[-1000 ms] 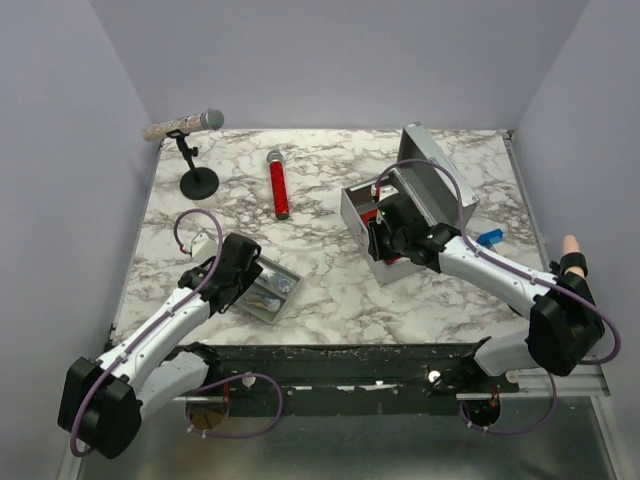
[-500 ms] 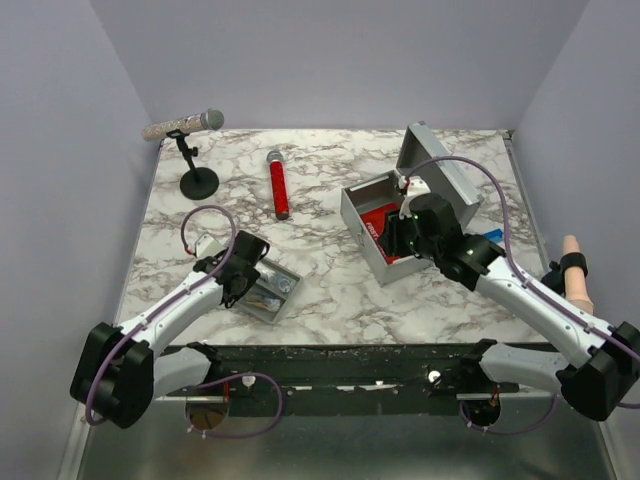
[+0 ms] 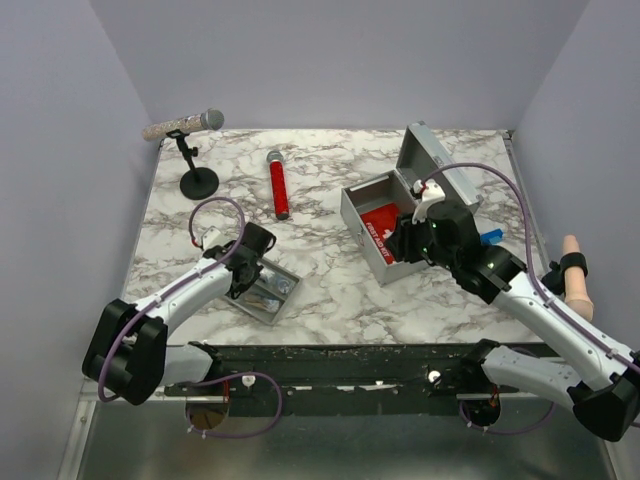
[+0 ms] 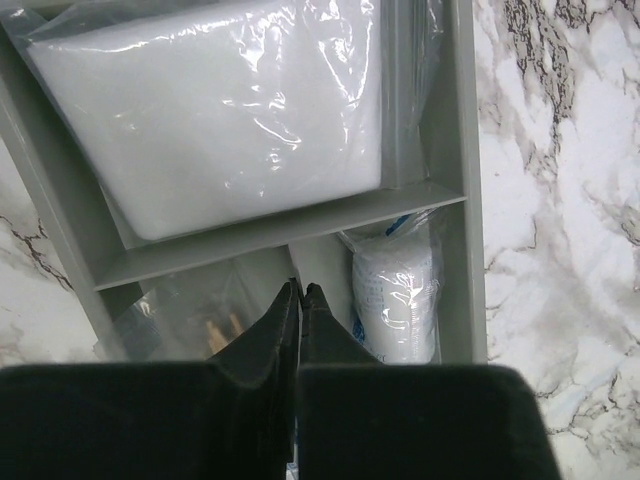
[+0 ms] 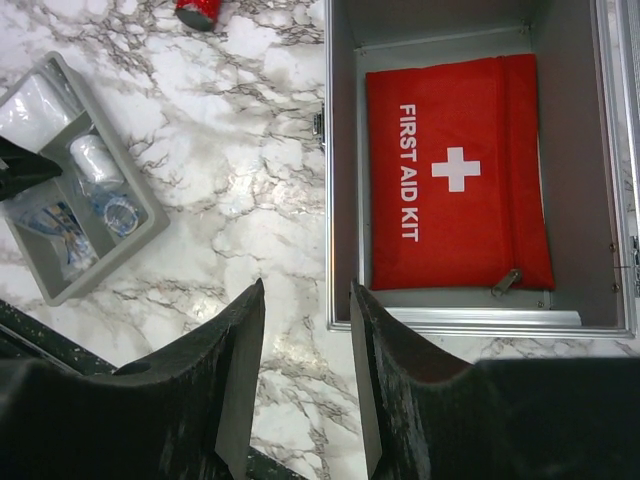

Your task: Organize the medicine kit

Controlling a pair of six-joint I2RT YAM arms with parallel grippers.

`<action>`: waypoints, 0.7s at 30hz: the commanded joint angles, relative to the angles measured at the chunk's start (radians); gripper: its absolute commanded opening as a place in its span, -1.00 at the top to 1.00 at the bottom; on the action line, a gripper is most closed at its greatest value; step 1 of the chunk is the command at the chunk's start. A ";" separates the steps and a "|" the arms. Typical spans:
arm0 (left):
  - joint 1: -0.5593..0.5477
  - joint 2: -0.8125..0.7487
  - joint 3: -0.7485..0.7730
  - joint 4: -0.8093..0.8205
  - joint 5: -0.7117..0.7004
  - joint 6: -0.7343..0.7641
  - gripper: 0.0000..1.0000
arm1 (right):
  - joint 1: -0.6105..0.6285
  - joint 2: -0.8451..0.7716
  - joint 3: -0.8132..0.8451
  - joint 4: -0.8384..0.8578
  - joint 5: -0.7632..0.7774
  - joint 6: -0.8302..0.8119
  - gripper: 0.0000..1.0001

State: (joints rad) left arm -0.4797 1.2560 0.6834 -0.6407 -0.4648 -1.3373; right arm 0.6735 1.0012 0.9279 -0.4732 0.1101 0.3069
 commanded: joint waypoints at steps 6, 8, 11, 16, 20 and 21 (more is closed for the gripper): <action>0.006 -0.085 0.054 -0.028 0.014 0.108 1.00 | 0.006 -0.107 0.058 -0.102 -0.021 0.017 0.04; 0.001 -0.144 0.099 -0.057 0.011 0.151 1.00 | 0.006 -0.121 0.083 -0.116 -0.017 0.009 0.04; -0.003 -0.199 0.171 -0.120 0.017 0.193 1.00 | 0.006 -0.138 0.115 -0.133 -0.001 0.001 0.04; -0.037 -0.253 0.271 -0.191 0.037 0.202 1.00 | 0.006 -0.147 0.132 -0.139 0.025 -0.006 0.04; -0.129 -0.207 0.391 -0.189 0.046 0.187 1.00 | 0.006 -0.157 0.144 -0.157 0.086 0.000 0.03; -0.166 -0.167 0.436 -0.191 0.041 0.188 1.00 | 0.006 -0.162 0.144 -0.159 0.101 0.000 0.03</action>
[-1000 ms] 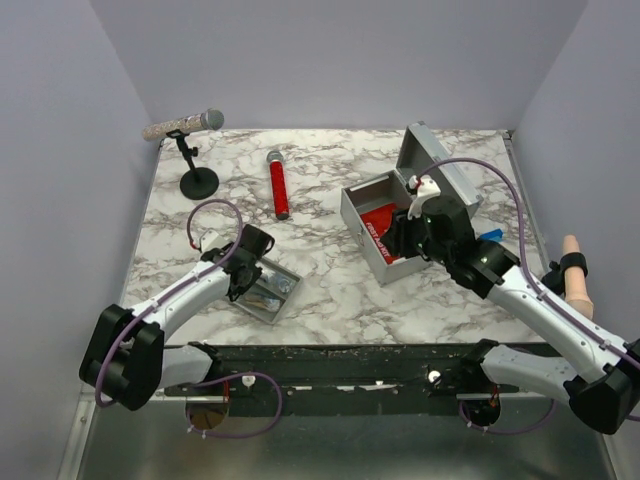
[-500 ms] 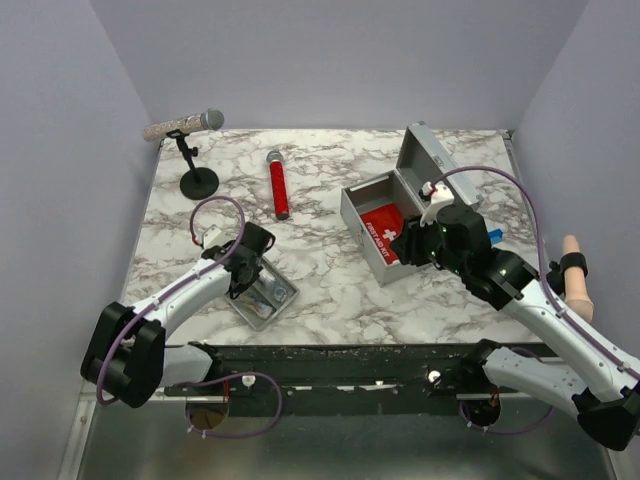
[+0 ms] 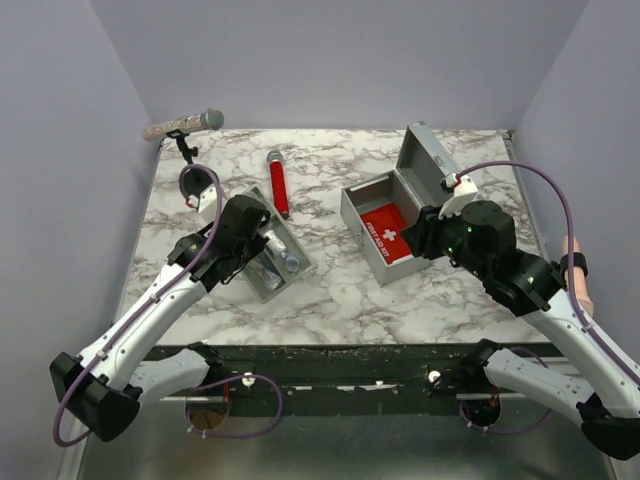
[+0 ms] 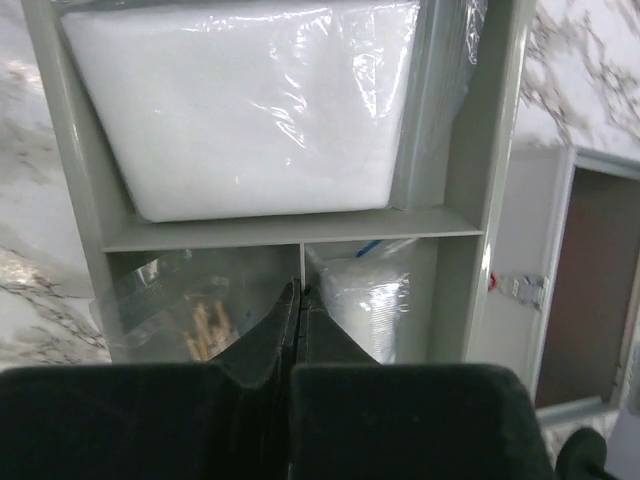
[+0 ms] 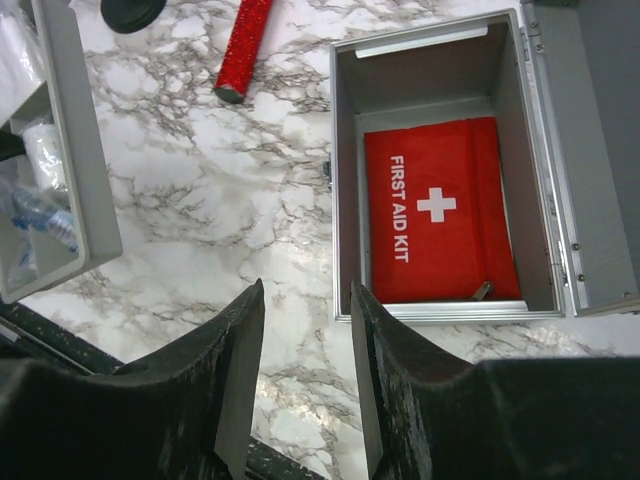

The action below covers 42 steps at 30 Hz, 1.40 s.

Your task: Organize the medicine kit

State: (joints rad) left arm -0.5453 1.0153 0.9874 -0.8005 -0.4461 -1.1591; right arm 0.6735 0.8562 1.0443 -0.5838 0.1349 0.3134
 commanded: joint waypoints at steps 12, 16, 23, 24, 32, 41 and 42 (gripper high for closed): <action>-0.265 0.632 0.692 -0.048 0.078 0.061 1.00 | 0.006 -0.057 0.063 -0.122 0.128 0.042 0.03; -0.286 0.781 0.880 -0.097 0.086 0.045 1.00 | 0.006 -0.092 0.049 -0.111 0.089 0.049 0.03; -0.298 0.988 1.158 -0.158 0.104 -0.013 1.00 | 0.006 -0.138 0.039 -0.122 0.081 0.069 0.03; -0.298 1.005 1.177 -0.161 0.107 -0.027 1.00 | 0.006 -0.141 0.034 -0.123 0.083 0.072 0.03; -0.317 1.103 1.281 -0.149 0.093 -0.109 1.00 | 0.006 -0.148 0.008 -0.119 0.072 0.081 0.03; -0.335 1.186 1.329 -0.166 0.073 -0.145 1.00 | 0.006 -0.161 -0.015 -0.117 0.065 0.090 0.03; -0.337 1.180 1.312 -0.164 0.064 -0.148 1.00 | 0.006 -0.164 -0.018 -0.114 0.065 0.090 0.03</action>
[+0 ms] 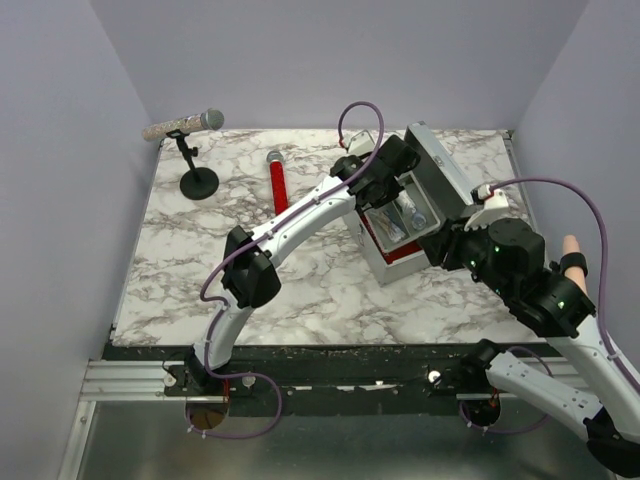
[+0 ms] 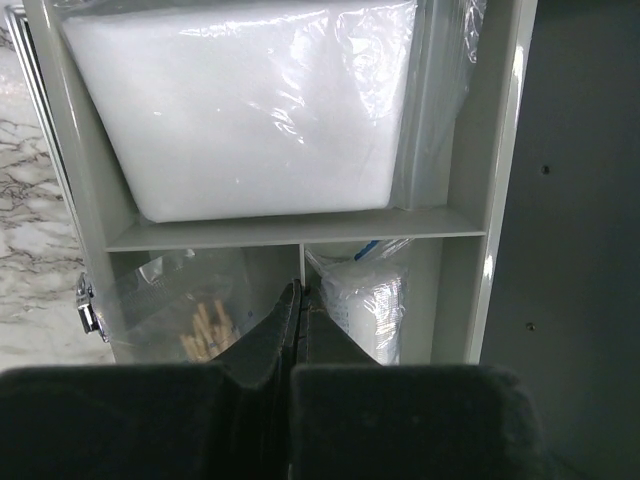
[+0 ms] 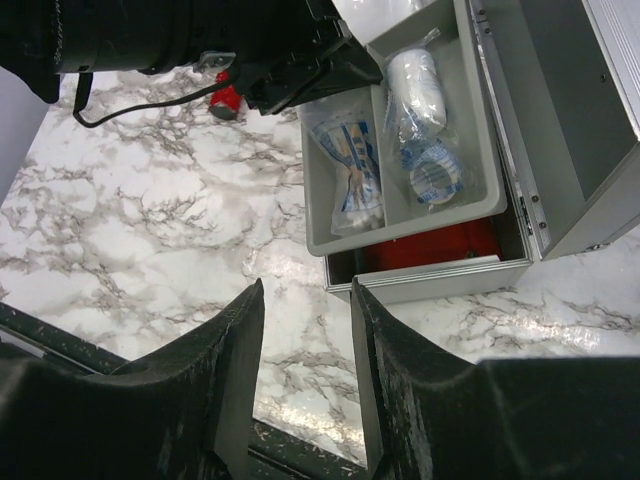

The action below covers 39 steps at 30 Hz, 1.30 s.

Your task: Organize the medicine kit

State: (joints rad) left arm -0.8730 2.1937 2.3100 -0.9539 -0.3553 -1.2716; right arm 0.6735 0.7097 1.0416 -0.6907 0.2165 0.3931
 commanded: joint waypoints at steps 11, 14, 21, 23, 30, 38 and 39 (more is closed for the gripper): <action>-0.020 0.026 -0.043 -0.069 -0.105 -0.069 1.00 | 0.006 -0.012 -0.043 0.008 -0.016 0.015 0.03; -0.020 0.046 -0.029 -0.075 -0.109 -0.086 1.00 | 0.006 -0.010 -0.051 0.011 -0.017 0.020 0.03; -0.024 0.113 0.023 -0.086 -0.094 -0.094 1.00 | 0.006 -0.001 -0.063 0.016 -0.020 0.023 0.03; -0.027 0.121 0.023 -0.083 -0.093 -0.095 1.00 | 0.006 0.000 -0.064 0.014 -0.023 0.024 0.03; -0.031 0.130 0.022 -0.049 -0.076 -0.095 1.00 | 0.006 0.000 -0.080 0.017 -0.025 0.026 0.03; -0.032 0.136 0.032 -0.029 -0.057 -0.115 1.00 | 0.006 -0.001 -0.087 0.014 -0.026 0.029 0.03; -0.032 0.136 0.029 -0.031 -0.048 -0.124 1.00 | 0.006 0.002 -0.087 0.016 -0.026 0.029 0.03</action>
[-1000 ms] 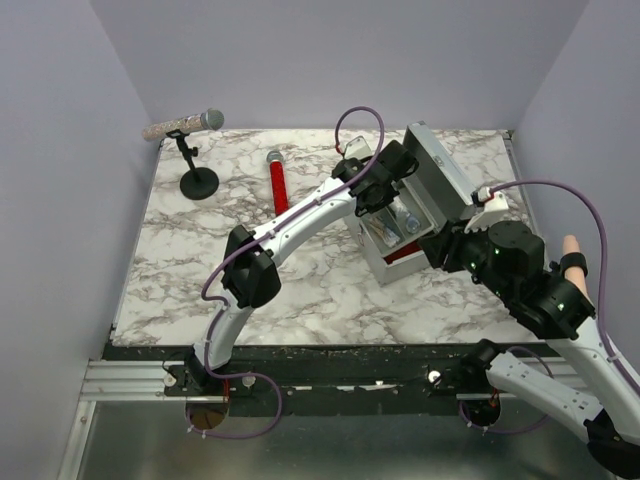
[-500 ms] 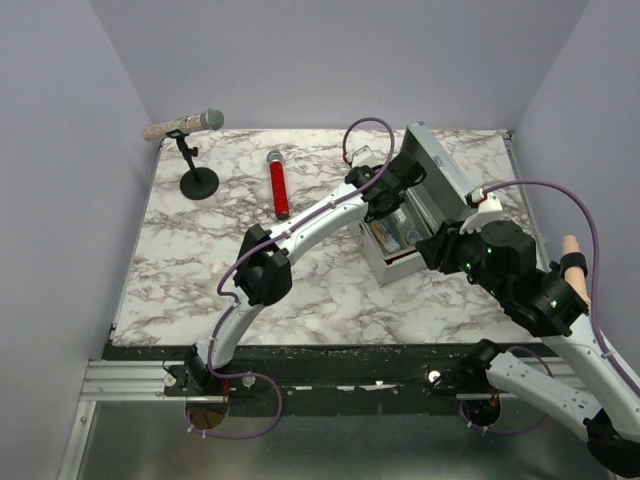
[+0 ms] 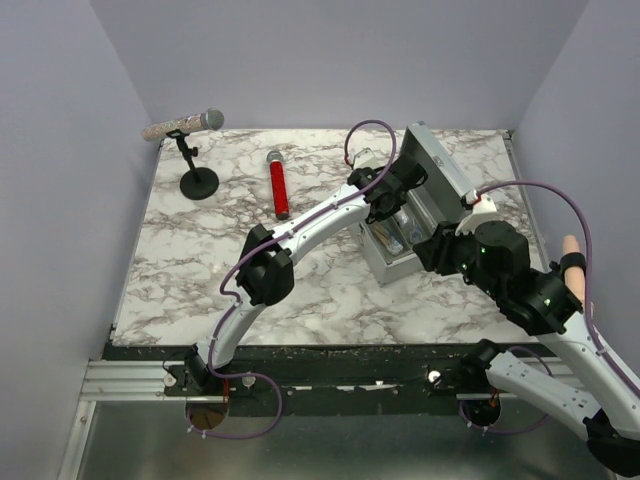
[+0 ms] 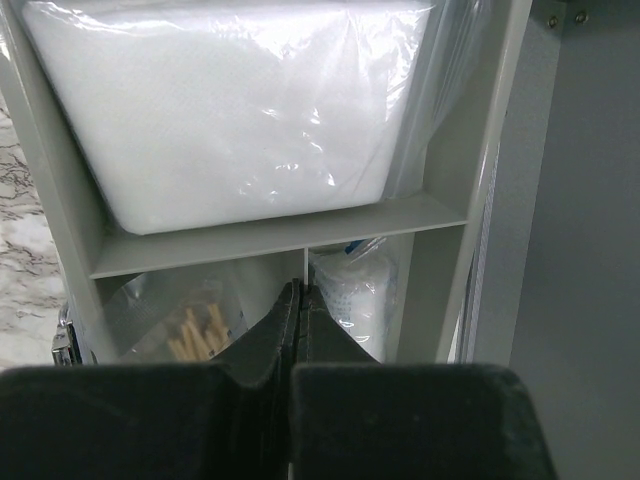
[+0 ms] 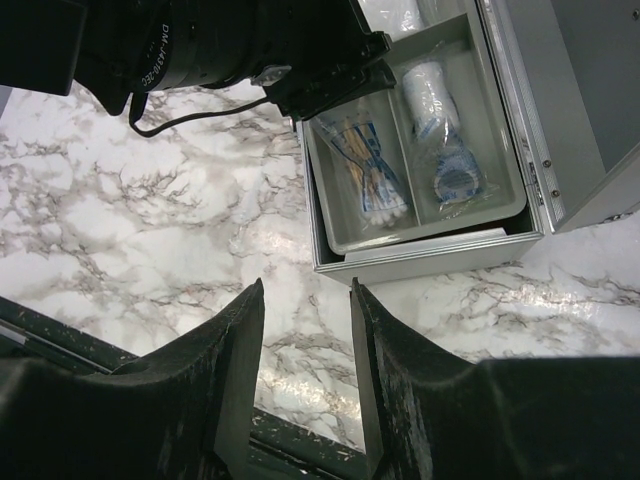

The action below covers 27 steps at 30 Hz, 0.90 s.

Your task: Organize the medicine kit

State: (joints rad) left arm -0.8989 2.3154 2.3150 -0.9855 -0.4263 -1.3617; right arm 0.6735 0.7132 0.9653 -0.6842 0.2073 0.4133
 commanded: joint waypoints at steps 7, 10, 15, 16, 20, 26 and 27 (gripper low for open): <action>-0.021 -0.008 0.009 0.027 0.067 -0.082 1.00 | 0.006 -0.004 -0.010 0.005 -0.020 0.012 0.03; -0.023 -0.002 0.009 0.036 0.073 -0.080 1.00 | 0.006 -0.006 -0.017 0.002 -0.009 0.013 0.03; -0.021 -0.016 -0.031 0.053 0.073 -0.050 1.00 | 0.006 -0.012 -0.028 -0.008 0.003 0.012 0.03; -0.020 -0.022 -0.035 0.057 0.072 -0.042 0.99 | 0.005 -0.014 -0.027 -0.009 0.006 0.012 0.03; -0.017 -0.050 -0.051 0.068 0.067 -0.011 0.35 | 0.006 -0.011 -0.017 -0.014 0.012 0.009 0.03; -0.014 -0.123 -0.112 0.108 0.064 0.018 0.00 | 0.006 0.006 -0.010 -0.011 0.017 0.005 0.03; -0.014 -0.138 -0.120 0.113 0.060 0.026 -0.01 | 0.006 0.011 -0.011 -0.011 0.017 0.005 0.03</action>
State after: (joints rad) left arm -0.9073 2.2814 2.2200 -0.9146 -0.3714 -1.3720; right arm 0.6735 0.7155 0.9485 -0.6842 0.2043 0.4187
